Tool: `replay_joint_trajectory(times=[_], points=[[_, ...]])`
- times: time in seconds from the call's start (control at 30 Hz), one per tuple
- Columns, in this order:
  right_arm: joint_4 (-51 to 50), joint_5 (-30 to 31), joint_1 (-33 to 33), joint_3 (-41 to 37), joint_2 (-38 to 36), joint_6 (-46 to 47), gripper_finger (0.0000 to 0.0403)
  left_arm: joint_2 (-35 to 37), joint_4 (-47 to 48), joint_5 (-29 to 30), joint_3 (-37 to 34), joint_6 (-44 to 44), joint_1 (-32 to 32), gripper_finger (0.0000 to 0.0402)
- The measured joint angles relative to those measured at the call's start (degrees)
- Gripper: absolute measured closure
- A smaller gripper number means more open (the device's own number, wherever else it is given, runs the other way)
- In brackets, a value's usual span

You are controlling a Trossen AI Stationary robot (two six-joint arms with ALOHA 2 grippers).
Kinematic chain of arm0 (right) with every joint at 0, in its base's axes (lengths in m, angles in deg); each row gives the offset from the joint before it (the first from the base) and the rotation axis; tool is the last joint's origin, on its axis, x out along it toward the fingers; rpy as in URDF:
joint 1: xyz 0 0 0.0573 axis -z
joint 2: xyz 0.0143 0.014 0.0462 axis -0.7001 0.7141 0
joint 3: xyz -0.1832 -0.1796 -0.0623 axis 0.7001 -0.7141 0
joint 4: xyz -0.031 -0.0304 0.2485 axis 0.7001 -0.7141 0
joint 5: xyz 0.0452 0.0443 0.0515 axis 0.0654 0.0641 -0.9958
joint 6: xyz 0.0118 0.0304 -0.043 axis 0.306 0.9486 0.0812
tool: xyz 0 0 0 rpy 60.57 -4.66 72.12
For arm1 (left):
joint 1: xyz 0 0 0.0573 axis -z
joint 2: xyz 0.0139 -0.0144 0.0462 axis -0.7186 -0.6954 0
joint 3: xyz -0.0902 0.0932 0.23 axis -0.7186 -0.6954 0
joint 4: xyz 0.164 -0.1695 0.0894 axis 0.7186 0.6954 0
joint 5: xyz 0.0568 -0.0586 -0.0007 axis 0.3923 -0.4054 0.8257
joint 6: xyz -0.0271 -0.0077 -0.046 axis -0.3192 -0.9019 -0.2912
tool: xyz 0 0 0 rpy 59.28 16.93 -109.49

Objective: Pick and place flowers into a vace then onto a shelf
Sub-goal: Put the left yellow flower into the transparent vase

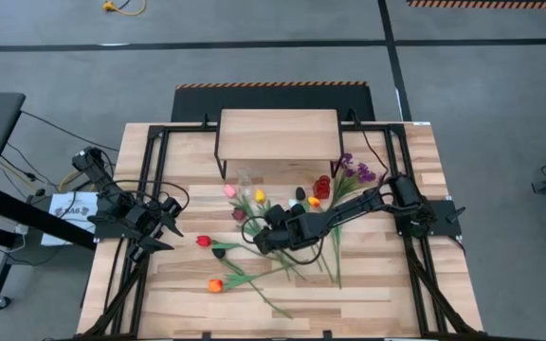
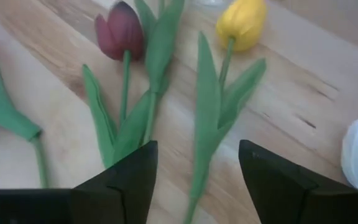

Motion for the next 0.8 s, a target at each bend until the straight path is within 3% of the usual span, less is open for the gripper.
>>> replay_joint_trajectory(times=[0.4, 0.8], points=[[6.32, -1.99, 0.57, -4.87, 0.0, 0.01, 0.0194, 0.02, -0.03, 0.0, 0.01, 0.0, 0.0, 0.0233], [10.51, -2.51, 1.49, -8.92, -0.3, 3.09, 0.0247, 0.0, -0.06, 0.0, 0.0, 0.02, -0.01, 0.0233]])
